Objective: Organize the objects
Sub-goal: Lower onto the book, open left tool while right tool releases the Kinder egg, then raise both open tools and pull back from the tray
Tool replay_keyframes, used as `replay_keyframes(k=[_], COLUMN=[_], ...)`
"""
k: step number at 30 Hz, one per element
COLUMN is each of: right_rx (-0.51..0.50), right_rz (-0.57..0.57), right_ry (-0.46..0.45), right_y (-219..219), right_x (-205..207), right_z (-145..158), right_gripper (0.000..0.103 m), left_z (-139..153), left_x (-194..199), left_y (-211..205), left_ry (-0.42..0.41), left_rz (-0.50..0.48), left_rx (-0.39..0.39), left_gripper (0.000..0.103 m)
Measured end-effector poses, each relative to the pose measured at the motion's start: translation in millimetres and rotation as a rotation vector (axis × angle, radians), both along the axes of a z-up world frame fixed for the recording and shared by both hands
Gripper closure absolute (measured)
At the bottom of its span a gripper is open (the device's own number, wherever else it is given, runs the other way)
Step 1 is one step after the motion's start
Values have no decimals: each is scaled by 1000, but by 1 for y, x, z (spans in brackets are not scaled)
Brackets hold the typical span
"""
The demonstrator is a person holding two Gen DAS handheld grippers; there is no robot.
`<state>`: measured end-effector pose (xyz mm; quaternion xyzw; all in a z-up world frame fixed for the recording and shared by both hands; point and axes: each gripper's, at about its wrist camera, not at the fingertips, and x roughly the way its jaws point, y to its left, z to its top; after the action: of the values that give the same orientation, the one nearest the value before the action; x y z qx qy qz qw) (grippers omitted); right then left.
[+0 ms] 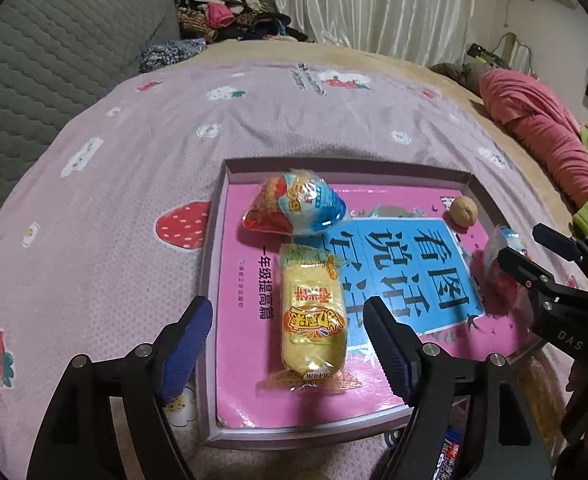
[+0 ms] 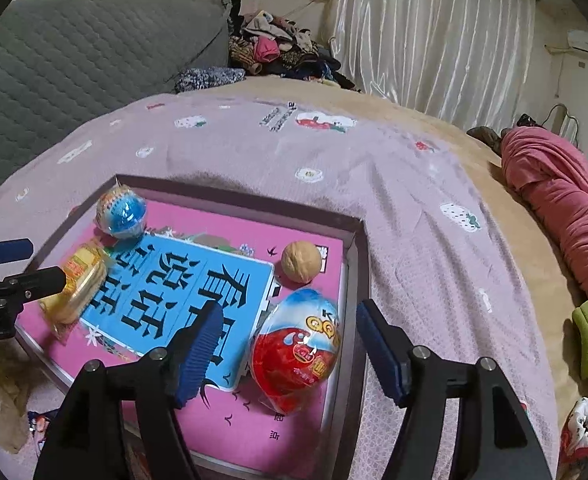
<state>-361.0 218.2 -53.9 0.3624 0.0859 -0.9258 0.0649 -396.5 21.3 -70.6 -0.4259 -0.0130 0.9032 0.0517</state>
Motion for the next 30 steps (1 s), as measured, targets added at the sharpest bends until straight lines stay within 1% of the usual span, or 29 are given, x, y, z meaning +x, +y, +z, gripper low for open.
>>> replay_keyframes(k=[2, 8, 11, 13, 18, 23, 26, 30], right_rx=[0, -3, -12, -20, -24, -31, -38, -52], right_rz=[-6, -10, -8, -10, -9, -28, -25, -22], right_ry=[10, 45, 69, 85, 128, 160, 182, 198], right_y=[0, -1, -1, -1, -1, 4, 2, 0], right_x=[1, 10, 18, 26, 41, 55, 67, 86], right_z=[3, 17, 26, 33, 48, 61, 71, 81], right_gripper=[30, 29, 28, 24, 23, 23, 23, 18], left_z=[4, 21, 31, 37, 50, 57, 63, 76], left_x=[2, 13, 19, 25, 37, 50, 61, 81], left_y=[-2, -5, -6, -7, -12, -16, -17, -19], left_ry=[11, 58, 83, 97, 139, 155, 179, 207], left_rz=[6, 16, 15, 17, 32, 46, 57, 60], left_rx=[1, -13, -23, -38, -52, -47, -47, -13], left_gripper=[24, 24, 24, 24, 24, 23, 23, 23])
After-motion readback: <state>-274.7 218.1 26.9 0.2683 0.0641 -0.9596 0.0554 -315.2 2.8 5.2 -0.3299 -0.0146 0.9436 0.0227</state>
